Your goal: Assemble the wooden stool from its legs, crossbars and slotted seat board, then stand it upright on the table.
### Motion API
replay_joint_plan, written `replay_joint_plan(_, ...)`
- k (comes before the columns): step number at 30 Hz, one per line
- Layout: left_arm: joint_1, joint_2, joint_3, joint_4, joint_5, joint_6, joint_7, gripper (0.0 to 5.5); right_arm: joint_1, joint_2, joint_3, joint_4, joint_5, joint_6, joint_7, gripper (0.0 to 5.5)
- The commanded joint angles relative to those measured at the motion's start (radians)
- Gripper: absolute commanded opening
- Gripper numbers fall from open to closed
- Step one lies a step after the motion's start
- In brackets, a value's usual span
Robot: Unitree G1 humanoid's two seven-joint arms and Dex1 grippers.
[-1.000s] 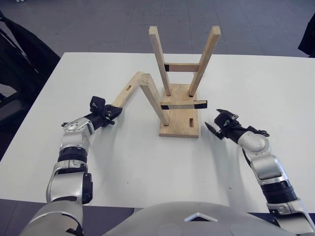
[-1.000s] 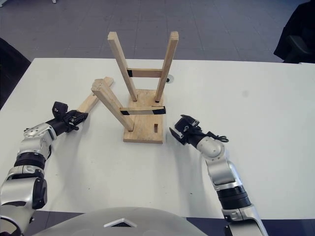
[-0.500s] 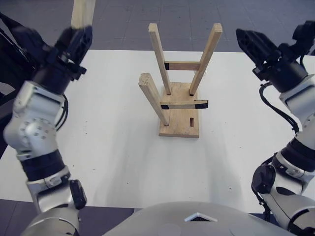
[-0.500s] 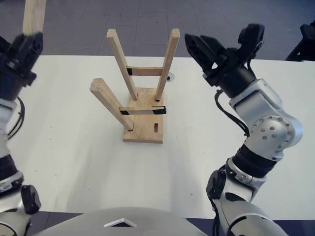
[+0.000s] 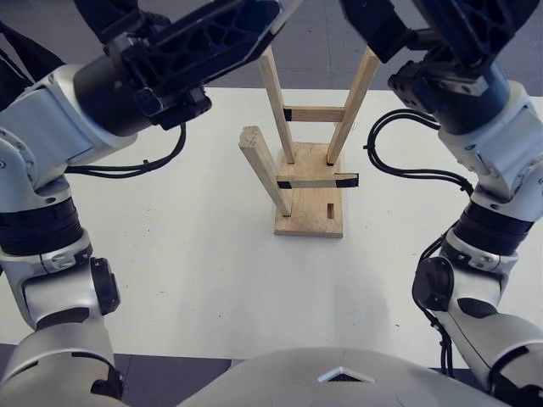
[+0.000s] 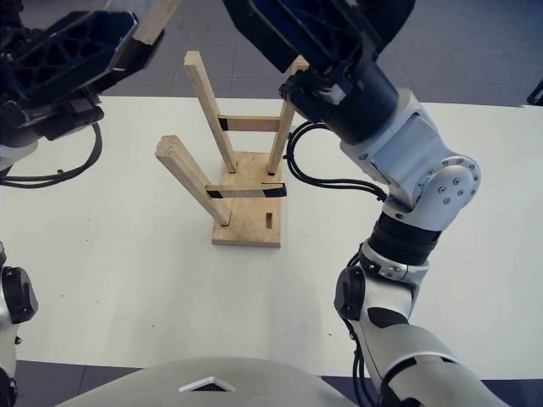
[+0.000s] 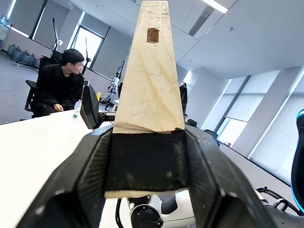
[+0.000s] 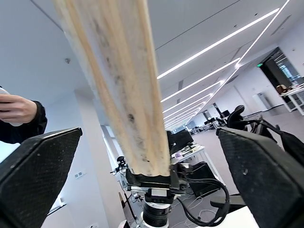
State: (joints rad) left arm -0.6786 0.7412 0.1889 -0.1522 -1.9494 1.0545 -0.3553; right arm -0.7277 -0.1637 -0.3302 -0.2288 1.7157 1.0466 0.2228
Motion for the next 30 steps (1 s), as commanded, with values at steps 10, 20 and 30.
replay_joint_plan(10, 0.054, -0.02, -0.001, -0.084, -0.023, -0.006, 0.024, 2.06, -0.03, -0.055, 0.106, -0.079, 0.131, -0.199, -0.086, 4.18)
replay_joint_plan(20, 0.066, 0.012, 0.005, -0.069, -0.022, 0.012, 0.009, 2.06, -0.017, -0.107, 0.177, -0.087, 0.074, -0.228, -0.091, 2.41)
replay_joint_plan(30, 0.064, 0.111, 0.031, -0.001, 0.045, 0.058, -0.089, 2.06, 0.02, -0.175, 0.181, -0.101, 0.081, -0.202, -0.066, 2.17)
